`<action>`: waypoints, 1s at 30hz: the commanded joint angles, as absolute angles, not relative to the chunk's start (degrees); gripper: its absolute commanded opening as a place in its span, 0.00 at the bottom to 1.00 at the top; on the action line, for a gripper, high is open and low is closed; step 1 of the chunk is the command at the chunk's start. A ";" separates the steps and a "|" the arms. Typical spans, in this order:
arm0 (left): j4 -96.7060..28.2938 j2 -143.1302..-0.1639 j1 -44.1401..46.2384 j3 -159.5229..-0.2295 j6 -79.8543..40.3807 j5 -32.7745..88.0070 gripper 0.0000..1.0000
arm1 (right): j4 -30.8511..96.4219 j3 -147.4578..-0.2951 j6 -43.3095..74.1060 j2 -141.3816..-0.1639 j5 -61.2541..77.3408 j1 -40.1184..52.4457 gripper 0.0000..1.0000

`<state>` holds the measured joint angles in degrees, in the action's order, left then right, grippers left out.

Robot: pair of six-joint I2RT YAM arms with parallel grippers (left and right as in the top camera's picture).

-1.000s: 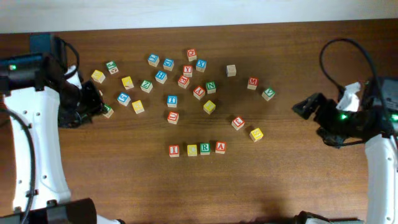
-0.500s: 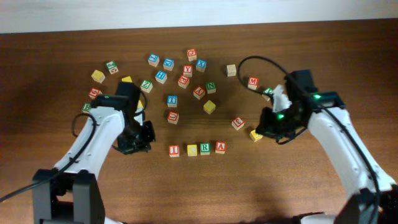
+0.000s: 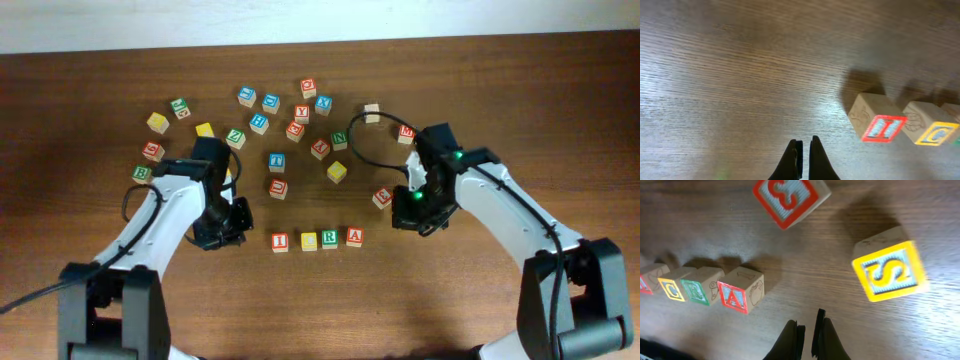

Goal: Spell out ICRA
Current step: 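Bring both grippers down to the ends of the I-C-R-A row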

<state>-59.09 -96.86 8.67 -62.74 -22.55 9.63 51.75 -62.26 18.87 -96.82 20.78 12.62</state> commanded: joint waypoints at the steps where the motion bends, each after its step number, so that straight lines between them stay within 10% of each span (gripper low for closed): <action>1: -58.74 -100.09 9.39 -61.63 -23.31 9.45 0.00 | 48.42 -59.11 23.35 -97.14 20.25 13.61 0.04; 30: -49.52 -105.12 17.47 -60.75 -24.38 11.20 0.00 | 39.11 -54.52 30.50 -97.14 15.99 20.73 0.04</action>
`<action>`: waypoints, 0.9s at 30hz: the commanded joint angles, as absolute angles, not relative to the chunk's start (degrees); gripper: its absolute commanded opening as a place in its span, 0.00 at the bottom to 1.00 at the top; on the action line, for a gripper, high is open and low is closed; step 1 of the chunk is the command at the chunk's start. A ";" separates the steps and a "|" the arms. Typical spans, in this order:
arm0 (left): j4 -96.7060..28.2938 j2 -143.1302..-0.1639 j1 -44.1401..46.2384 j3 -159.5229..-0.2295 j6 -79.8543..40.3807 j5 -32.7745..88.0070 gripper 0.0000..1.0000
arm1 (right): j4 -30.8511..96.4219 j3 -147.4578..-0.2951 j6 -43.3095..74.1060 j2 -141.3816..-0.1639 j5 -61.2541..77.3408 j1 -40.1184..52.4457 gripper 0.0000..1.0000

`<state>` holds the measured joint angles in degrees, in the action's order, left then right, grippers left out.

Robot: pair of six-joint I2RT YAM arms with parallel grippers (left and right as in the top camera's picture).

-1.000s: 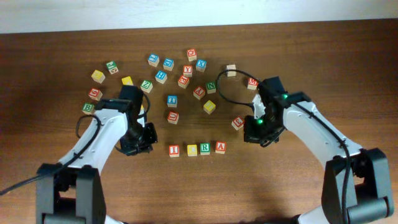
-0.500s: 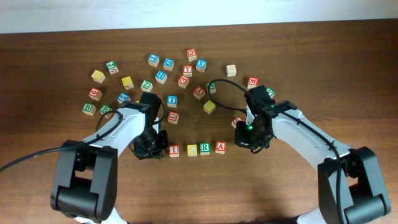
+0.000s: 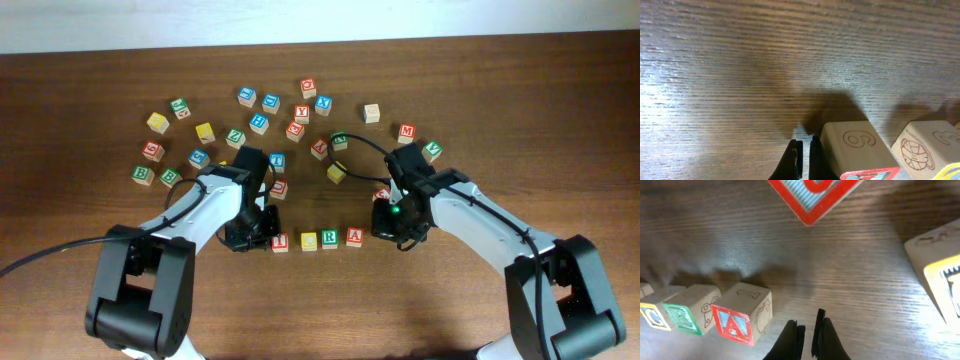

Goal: Spell out ICRA

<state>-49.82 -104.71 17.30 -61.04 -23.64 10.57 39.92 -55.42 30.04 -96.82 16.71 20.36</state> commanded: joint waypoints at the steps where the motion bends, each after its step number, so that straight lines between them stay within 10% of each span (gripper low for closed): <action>1: -49.45 -105.12 17.47 -60.75 -24.38 11.20 0.00 | 38.70 -54.52 30.50 -97.14 16.01 20.73 0.04; 27: -47.97 -105.12 20.86 -60.73 -24.43 12.73 0.01 | 33.63 -54.52 30.50 -103.57 18.52 22.17 0.04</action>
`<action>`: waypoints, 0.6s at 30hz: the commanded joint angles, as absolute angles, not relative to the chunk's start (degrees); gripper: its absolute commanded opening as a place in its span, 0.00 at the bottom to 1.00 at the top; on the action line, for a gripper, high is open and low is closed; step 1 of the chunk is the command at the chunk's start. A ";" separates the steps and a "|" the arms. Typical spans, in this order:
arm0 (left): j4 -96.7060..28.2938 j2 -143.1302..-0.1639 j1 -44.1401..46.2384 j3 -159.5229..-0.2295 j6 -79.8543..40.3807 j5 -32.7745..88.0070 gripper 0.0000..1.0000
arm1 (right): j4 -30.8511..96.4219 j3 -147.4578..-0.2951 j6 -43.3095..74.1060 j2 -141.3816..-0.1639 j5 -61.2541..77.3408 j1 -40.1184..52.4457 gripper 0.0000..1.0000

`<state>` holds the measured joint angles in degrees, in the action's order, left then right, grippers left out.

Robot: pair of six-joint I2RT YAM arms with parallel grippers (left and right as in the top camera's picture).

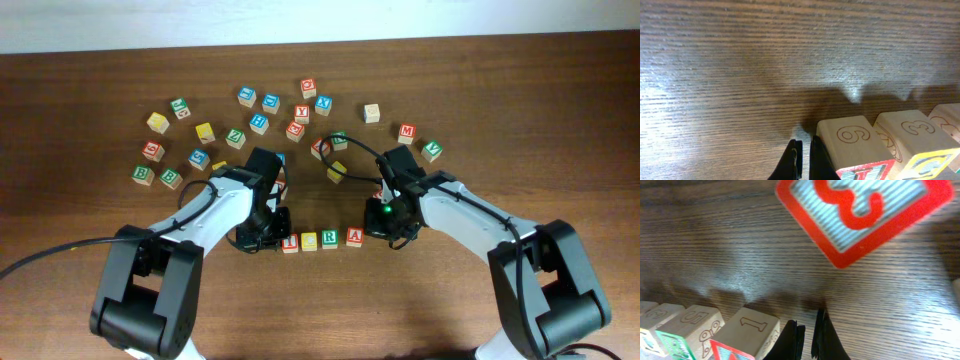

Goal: Spell out ICRA

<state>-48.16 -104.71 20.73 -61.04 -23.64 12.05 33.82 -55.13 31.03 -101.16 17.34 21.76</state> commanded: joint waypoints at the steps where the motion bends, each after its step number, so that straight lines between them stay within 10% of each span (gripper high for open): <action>1: -47.97 -105.12 20.86 -60.73 -24.43 12.78 0.01 | 33.58 -54.52 30.50 -103.57 18.68 22.24 0.04; 18: -46.57 -105.12 23.27 -60.73 -25.06 12.91 0.03 | 32.88 -54.52 30.50 -103.57 18.85 24.62 0.04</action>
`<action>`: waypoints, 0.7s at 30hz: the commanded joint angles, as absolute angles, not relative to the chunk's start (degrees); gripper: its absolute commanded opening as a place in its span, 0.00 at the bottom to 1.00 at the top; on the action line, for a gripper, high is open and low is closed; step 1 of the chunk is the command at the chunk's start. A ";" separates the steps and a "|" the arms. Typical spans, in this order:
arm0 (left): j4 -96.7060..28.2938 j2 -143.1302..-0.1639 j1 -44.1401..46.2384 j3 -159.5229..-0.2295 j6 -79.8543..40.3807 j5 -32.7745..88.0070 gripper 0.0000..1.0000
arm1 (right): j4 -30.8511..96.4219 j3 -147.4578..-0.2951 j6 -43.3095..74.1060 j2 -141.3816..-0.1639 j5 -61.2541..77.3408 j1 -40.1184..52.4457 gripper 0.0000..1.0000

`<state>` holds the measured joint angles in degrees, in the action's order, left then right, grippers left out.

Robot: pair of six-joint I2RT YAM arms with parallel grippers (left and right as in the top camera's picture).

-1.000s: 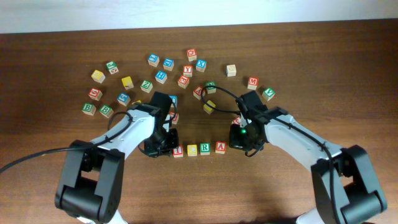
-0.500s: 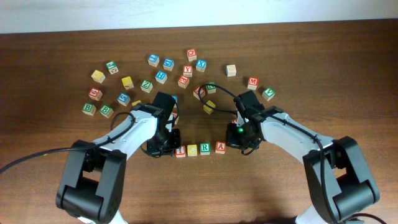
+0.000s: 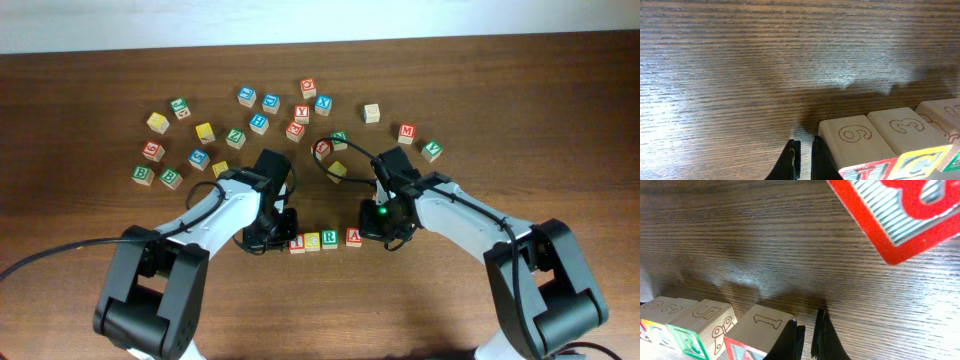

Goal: Spell out ICRA

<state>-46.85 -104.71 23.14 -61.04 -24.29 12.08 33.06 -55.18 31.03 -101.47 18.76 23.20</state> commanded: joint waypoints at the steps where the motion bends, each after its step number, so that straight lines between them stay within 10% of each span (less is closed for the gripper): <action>1: -46.48 -105.12 23.27 -60.73 -25.04 12.88 0.03 | 32.42 -54.52 30.48 -103.57 18.85 24.88 0.04; 21: -45.80 -105.12 23.27 -60.73 -25.06 14.41 0.02 | 30.17 -54.52 35.05 -103.57 19.09 27.11 0.04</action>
<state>-45.95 -104.71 23.14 -61.04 -24.51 13.10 30.11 -55.18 34.04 -101.86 19.18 26.41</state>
